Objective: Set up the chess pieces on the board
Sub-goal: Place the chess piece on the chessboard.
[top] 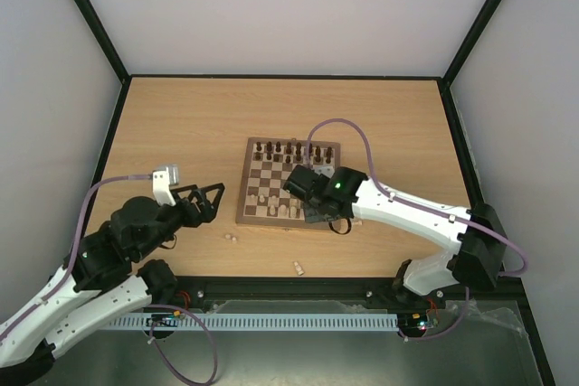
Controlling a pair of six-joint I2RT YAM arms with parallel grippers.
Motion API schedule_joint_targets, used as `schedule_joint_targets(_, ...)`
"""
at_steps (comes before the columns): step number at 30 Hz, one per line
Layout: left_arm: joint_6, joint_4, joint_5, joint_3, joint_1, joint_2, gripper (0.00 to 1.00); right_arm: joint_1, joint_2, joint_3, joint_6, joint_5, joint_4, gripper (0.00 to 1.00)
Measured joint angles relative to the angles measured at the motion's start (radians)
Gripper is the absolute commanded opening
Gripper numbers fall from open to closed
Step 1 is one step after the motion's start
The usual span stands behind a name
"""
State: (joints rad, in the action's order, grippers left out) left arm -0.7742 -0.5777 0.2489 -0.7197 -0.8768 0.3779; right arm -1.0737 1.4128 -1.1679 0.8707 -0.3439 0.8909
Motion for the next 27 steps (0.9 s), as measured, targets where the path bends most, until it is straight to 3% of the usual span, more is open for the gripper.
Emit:
schedule_joint_targets(11, 0.007, 0.040, 0.003, 0.002, 0.000, 0.051, 0.99, 0.107, 0.105, 0.025, -0.076, 0.047, -0.077, 0.05)
schedule_joint_targets(27, 0.007, 0.059, 0.003, 0.021, 0.000, 0.050, 0.99, 0.169, 0.216, 0.029, -0.134, 0.108, -0.162, 0.06)
